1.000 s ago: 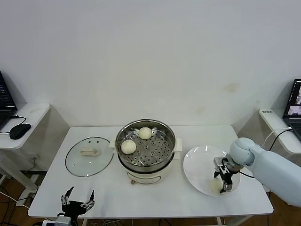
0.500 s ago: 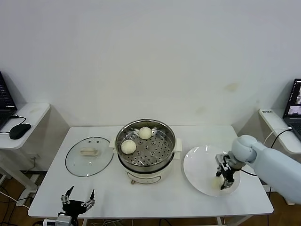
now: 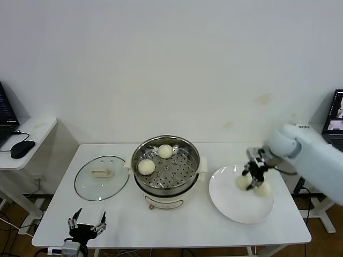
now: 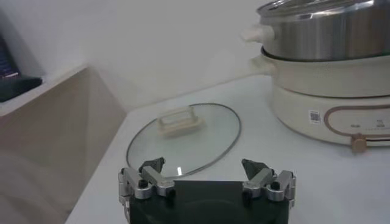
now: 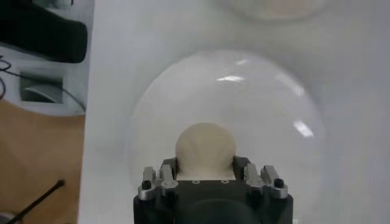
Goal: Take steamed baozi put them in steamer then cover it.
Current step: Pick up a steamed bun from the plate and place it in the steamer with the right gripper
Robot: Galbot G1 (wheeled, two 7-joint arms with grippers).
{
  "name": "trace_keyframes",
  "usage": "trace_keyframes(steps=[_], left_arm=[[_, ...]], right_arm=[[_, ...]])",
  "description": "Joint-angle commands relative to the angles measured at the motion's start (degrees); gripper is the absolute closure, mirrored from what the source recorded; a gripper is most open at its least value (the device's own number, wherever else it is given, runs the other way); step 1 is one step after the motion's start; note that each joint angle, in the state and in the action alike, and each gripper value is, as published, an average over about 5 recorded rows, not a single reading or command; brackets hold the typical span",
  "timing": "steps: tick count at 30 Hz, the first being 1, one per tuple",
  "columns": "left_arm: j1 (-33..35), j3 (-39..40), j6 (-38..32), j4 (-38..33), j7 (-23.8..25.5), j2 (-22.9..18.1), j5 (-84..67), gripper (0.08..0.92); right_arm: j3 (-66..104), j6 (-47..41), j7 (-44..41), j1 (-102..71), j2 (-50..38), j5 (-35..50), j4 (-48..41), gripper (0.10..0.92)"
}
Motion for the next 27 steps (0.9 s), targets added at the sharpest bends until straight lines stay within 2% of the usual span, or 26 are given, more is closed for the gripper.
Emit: trace_keyframes(steps=[1, 5, 12, 19, 27], left_arm=[[-0.1, -0.9, -0.1, -0.3, -0.7, 0.0, 0.4, 0.177], [-0.2, -1.3, -0.2, -0.3, -0.9, 0.0, 0.6, 0.177], [-0.3, -1.8, -0.3, -0.2, -1.1, -0.1, 0.6, 0.177], [-0.4, -2.0, -0.7, 0.5, -1.5, -0.2, 0.7, 0.177], [-0.4, -1.9, -0.7, 0.1, -1.6, -0.5, 0.6, 0.177]], right_arm=[[-7.8, 6.0, -2.7, 19.7, 11.2, 11.5, -5.6, 0.466], [-9.3, 14.7, -3.8, 21.8, 17.5, 14.9, -10.5, 0.472], [-10.4, 20.3, -4.0, 22.5, 27.4, 15.5, -12.5, 0.466], [-13.2, 26.9, -1.9, 22.4, 33.1, 8.4, -11.4, 0.465], [-17.8, 31.1, -0.2, 19.1, 33.9, 0.7, -8.6, 0.465]])
